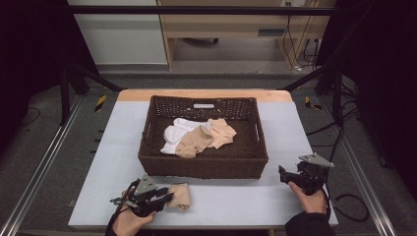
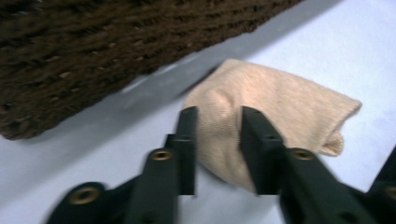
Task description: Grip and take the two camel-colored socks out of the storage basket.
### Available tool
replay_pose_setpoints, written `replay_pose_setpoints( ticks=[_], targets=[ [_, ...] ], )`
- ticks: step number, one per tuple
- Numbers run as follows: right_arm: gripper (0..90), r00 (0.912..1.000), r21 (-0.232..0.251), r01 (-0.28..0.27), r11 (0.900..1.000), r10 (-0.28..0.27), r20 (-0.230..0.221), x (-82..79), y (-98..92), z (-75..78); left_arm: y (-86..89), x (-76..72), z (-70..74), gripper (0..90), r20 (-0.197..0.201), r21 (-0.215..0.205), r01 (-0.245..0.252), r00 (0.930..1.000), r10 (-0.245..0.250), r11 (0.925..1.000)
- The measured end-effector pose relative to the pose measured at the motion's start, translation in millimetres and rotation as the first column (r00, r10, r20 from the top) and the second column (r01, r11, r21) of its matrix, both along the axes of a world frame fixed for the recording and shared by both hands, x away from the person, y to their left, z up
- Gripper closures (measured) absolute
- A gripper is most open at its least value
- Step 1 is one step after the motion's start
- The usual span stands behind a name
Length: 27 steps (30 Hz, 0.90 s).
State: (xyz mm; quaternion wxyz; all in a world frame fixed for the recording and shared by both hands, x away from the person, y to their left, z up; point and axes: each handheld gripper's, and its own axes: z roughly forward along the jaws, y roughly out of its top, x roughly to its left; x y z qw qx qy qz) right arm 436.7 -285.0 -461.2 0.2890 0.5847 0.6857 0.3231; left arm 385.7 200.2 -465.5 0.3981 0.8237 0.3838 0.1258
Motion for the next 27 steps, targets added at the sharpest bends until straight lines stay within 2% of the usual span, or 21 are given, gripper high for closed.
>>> replay_pose_setpoints(
  ticks=[2,5,9,14,15,16,17,20,27],
  targets=[
    [4.9,1.0000,0.001,-0.001,1.000,0.001,0.001,-0.3,0.0,0.3,0.8,-0.3,2.7,54.7,0.020,-0.024,-0.008,0.9998,0.009,0.9997],
    [4.9,1.0000,0.006,0.003,1.000,-0.003,0.001,-0.4,-0.4,0.5,1.4,-1.5,10.5,50.4,0.061,-0.053,-0.008,0.9981,0.011,0.9986],
    [4.9,1.0000,0.004,0.002,1.000,-0.002,-0.001,-0.3,-0.7,-0.1,3.8,-1.5,26.5,49.7,0.108,-0.092,-0.023,0.9936,0.033,0.9955],
    [4.9,1.0000,0.007,0.007,1.000,-0.007,0.000,-0.4,-0.6,0.2,4.2,5.5,53.8,48.1,0.178,-0.147,-0.032,0.9822,0.059,0.9887],
    [4.9,1.0000,0.010,0.008,1.000,-0.008,0.000,-0.5,-0.5,0.3,3.2,7.8,59.9,47.9,0.188,-0.153,-0.034,0.9800,0.063,0.9876],
    [4.9,1.0000,0.010,0.009,1.000,-0.009,0.000,-0.4,-0.6,0.3,3.2,7.8,59.9,47.8,0.188,-0.153,-0.034,0.9800,0.063,0.9876],
    [4.9,1.0000,0.009,0.009,1.000,-0.009,-0.001,-0.4,-0.9,0.1,0.7,13.1,71.9,47.5,0.212,-0.164,-0.035,0.9747,0.070,0.9858],
    [4.9,1.0000,0.008,0.008,1.000,-0.008,0.000,-0.3,-1.3,0.1,-4.8,21.5,87.7,46.3,0.238,-0.177,-0.039,0.9679,0.081,0.9835],
    [4.9,0.9999,0.011,0.010,1.000,-0.010,0.000,0.1,-1.6,0.0,-21.8,44.5,114.9,45.1,0.271,-0.187,-0.039,0.9585,0.089,0.9817]
  ],
)
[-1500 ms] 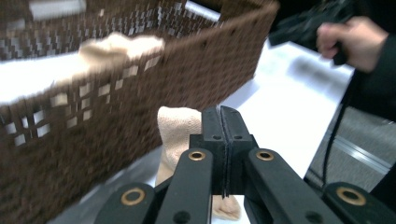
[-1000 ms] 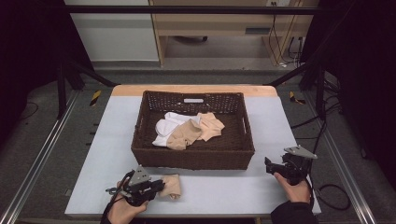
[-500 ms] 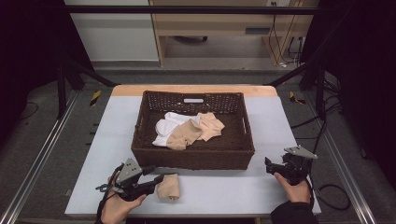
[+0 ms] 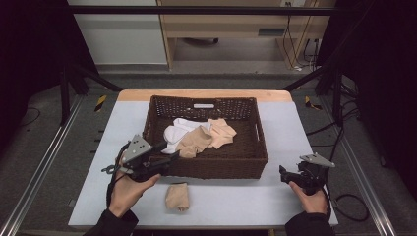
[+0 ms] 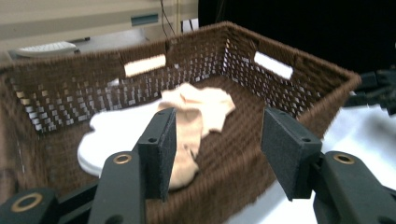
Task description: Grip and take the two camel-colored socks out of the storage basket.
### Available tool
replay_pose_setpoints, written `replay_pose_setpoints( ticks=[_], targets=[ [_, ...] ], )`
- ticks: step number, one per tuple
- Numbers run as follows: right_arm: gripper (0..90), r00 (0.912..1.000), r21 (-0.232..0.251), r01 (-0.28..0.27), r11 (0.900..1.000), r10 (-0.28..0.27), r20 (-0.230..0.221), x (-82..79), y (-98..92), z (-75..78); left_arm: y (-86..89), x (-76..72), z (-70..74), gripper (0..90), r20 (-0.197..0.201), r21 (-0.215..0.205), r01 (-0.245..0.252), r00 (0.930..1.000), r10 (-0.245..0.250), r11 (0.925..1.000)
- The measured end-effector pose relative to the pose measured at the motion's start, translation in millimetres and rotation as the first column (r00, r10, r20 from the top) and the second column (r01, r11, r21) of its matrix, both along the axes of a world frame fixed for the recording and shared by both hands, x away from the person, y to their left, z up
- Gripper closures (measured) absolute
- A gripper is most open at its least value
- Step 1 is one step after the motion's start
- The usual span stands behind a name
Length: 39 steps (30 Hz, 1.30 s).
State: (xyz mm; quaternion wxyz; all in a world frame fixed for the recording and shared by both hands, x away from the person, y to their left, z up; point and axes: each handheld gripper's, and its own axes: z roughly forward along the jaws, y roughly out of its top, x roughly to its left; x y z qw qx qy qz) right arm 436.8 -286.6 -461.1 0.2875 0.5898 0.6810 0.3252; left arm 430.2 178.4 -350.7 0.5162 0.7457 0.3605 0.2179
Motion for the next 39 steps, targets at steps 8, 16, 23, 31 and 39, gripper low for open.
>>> replay_pose_setpoints(
  ticks=[8,16,23,31,39],
  targets=[
    [4.8,1.0000,0.006,0.000,1.000,0.000,0.000,0.5,-1.1,-0.1,-18.6,27.0,17.1,42.6,0.017,-0.009,-0.010,0.9998,0.010,0.9999],
    [4.8,1.0000,0.009,-0.004,1.000,0.004,-0.001,0.6,-1.1,-0.2,-38.4,59.7,28.6,41.6,0.055,0.000,-0.051,0.9972,0.051,0.9987],
    [4.7,1.0000,0.010,0.000,1.000,0.000,0.000,1.5,-2.0,-0.4,-66.2,92.8,20.2,41.6,0.043,0.004,-0.046,0.9980,0.046,0.9989],
    [4.8,1.0000,0.013,-0.003,1.000,0.003,0.003,1.7,-1.8,-0.1,-92.1,123.5,2.7,43.0,0.022,0.051,-0.068,0.9975,0.066,0.9964],
    [4.8,1.0000,0.013,-0.007,1.000,0.007,0.004,2.3,-1.8,0.0,-104.0,148.6,-29.6,44.4,-0.018,0.121,-0.114,0.9930,0.117,0.9860]
  ],
)
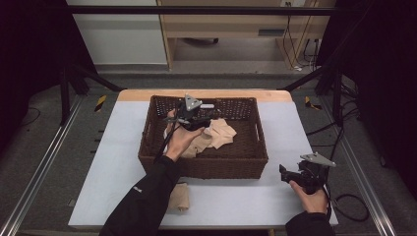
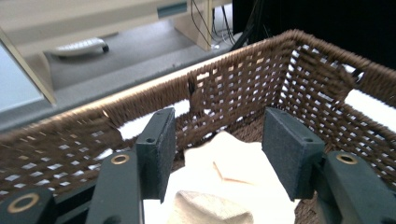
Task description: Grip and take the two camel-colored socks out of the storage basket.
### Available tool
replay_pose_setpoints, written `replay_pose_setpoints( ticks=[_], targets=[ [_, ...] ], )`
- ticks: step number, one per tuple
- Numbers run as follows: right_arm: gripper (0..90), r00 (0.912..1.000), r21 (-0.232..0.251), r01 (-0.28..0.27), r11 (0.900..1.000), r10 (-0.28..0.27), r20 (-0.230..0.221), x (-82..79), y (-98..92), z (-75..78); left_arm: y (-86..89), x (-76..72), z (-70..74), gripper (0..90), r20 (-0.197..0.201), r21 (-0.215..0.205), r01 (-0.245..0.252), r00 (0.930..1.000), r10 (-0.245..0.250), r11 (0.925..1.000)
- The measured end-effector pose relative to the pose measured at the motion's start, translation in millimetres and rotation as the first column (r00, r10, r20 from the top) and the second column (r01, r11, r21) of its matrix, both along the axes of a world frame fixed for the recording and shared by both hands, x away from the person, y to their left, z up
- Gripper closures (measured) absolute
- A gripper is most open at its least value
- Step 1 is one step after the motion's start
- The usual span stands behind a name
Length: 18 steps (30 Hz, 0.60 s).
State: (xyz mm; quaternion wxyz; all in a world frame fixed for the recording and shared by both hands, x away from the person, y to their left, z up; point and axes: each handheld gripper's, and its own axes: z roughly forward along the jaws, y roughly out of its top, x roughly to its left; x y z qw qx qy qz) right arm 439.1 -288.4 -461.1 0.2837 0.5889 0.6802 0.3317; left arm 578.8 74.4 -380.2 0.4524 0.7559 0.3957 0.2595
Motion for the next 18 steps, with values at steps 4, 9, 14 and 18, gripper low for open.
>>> replay_pose_setpoints(
  ticks=[4,9,14,18],
  targets=[
    [4.9,1.0000,-0.003,0.000,1.000,0.000,-0.003,0.4,0.3,-0.2,-2.5,6.8,-9.1,45.7,-0.022,0.020,-0.015,0.9996,0.015,0.9997],
    [4.9,1.0000,0.000,0.001,1.000,-0.001,-0.002,0.1,0.5,0.1,-5.2,16.2,-27.3,47.6,-0.086,0.086,-0.028,0.9957,0.035,0.9959],
    [5.0,1.0000,-0.006,-0.006,1.000,0.006,-0.002,0.5,0.6,-0.2,-5.6,18.7,-33.8,50.5,-0.122,0.101,-0.025,0.9919,0.037,0.9945],
    [5.0,1.0000,-0.006,-0.005,1.000,0.005,-0.003,0.8,1.4,-0.3,-7.0,20.7,-39.6,51.2,-0.153,0.131,-0.021,0.9874,0.041,0.9911]
  ],
)
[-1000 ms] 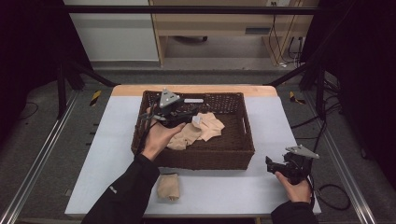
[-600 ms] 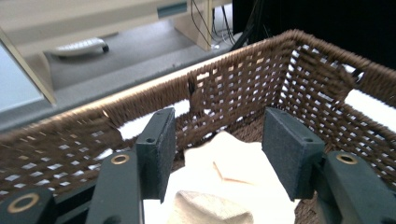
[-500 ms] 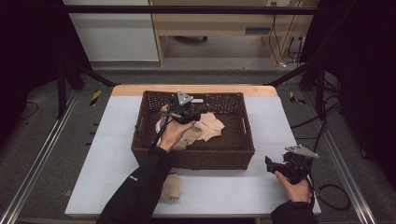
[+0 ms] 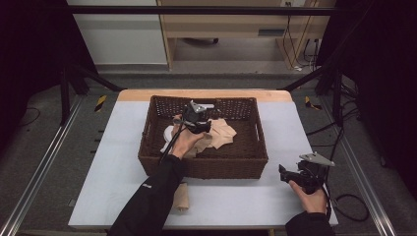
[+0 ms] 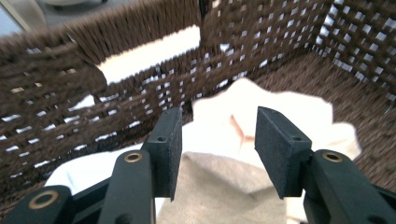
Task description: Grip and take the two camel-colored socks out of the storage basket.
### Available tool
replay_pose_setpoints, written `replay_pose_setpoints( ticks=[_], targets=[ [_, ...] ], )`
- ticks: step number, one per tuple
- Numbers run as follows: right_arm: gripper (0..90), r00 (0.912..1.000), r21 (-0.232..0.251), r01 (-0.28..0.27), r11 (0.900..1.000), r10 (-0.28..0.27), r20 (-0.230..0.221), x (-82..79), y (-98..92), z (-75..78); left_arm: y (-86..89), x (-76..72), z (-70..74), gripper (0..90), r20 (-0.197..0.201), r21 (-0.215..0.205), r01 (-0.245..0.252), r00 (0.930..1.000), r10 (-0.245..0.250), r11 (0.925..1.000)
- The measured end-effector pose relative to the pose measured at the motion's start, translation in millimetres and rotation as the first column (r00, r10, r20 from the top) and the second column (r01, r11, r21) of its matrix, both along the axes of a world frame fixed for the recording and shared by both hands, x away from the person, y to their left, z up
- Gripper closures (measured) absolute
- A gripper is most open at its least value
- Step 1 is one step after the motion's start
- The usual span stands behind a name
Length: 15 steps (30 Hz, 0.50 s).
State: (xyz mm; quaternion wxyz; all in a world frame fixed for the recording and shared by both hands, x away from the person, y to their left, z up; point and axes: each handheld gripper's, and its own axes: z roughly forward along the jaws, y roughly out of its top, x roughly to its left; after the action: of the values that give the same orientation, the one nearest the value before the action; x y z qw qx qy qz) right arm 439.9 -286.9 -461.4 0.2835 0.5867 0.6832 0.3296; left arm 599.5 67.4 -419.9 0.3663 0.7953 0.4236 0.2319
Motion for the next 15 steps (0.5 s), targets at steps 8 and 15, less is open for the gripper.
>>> replay_pose_setpoints(
  ticks=[8,15],
  targets=[
    [5.0,1.0000,0.002,0.003,1.000,-0.003,0.003,-0.1,-0.1,0.6,-1.0,3.0,-7.7,51.1,-0.063,0.015,-0.013,0.9979,0.014,0.9998],
    [5.0,1.0000,0.001,0.001,1.000,-0.001,-0.004,0.6,0.8,0.0,-3.5,4.3,-13.5,49.8,-0.121,0.016,0.008,0.9926,-0.006,0.9998]
  ],
)
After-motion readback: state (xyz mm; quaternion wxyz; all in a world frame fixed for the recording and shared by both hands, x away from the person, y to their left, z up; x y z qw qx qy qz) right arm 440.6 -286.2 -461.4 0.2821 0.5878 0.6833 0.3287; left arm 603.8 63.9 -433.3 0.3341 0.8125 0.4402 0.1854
